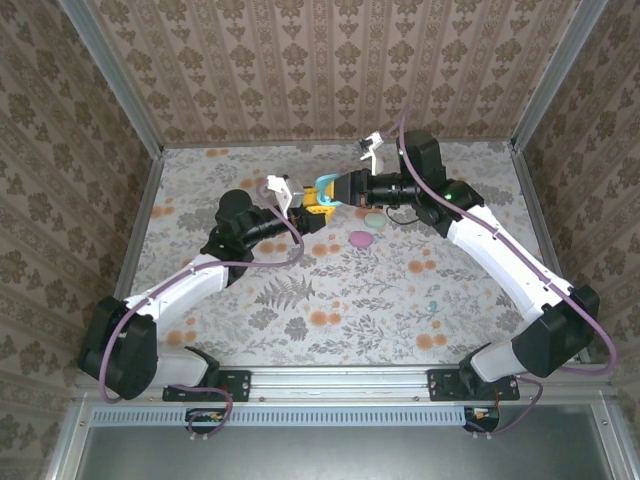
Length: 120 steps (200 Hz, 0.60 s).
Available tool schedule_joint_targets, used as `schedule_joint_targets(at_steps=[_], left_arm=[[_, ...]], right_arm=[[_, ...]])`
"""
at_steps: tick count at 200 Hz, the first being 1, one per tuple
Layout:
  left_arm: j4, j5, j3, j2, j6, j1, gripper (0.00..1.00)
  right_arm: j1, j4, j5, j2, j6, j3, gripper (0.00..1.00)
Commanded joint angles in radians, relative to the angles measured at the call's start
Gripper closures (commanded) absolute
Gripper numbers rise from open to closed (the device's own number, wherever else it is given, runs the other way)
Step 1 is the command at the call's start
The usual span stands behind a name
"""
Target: Insert the wireless bluetooth earbuds into the charging case
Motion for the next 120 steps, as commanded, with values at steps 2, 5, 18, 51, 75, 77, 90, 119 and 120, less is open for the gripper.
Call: schedule_joint_targets(at_steps=[2, 5, 18, 51, 75, 77, 90, 119, 120], left_arm=[[0.015, 0.013, 0.029, -0.011, 0.018, -0.008, 0.68], [0.015, 0.012, 0.029, -0.010, 0.018, -0.008, 0.68], [0.015, 0.013, 0.030, -0.009, 0.018, -0.008, 0.68], [0.016, 0.014, 0.033, -0.008, 0.018, -0.008, 0.68], [0.016, 0.014, 0.030, -0.010, 0.017, -0.008, 0.68], [0.016, 0.013, 0.031, -0.010, 0.016, -0.008, 0.68], [0.018, 0.014, 0.029, -0.011, 0.017, -0.009, 0.69], [0.020, 0.011, 0.032, -0.009, 0.017, -0.009, 0.68], [0.019, 0.011, 0.032, -0.008, 0.018, -0.009, 0.68]], right_arm=[[0.012, 0.008, 0.020, 0.018, -0.008, 0.031, 0.82], [0.012, 0.007, 0.021, 0.018, -0.007, 0.032, 0.82], [0.015, 0.002, 0.029, 0.023, -0.011, 0.034, 0.82], [0.024, -0.025, 0.073, 0.029, -0.035, 0.033, 0.82], [0.027, -0.019, 0.081, 0.024, -0.044, 0.030, 0.82], [0.028, -0.015, 0.079, 0.023, -0.043, 0.028, 0.82], [0.031, 0.007, 0.084, 0.016, -0.041, 0.022, 0.82], [0.032, 0.007, 0.098, 0.021, -0.037, 0.024, 0.82], [0.033, 0.006, 0.097, 0.022, -0.037, 0.023, 0.82]])
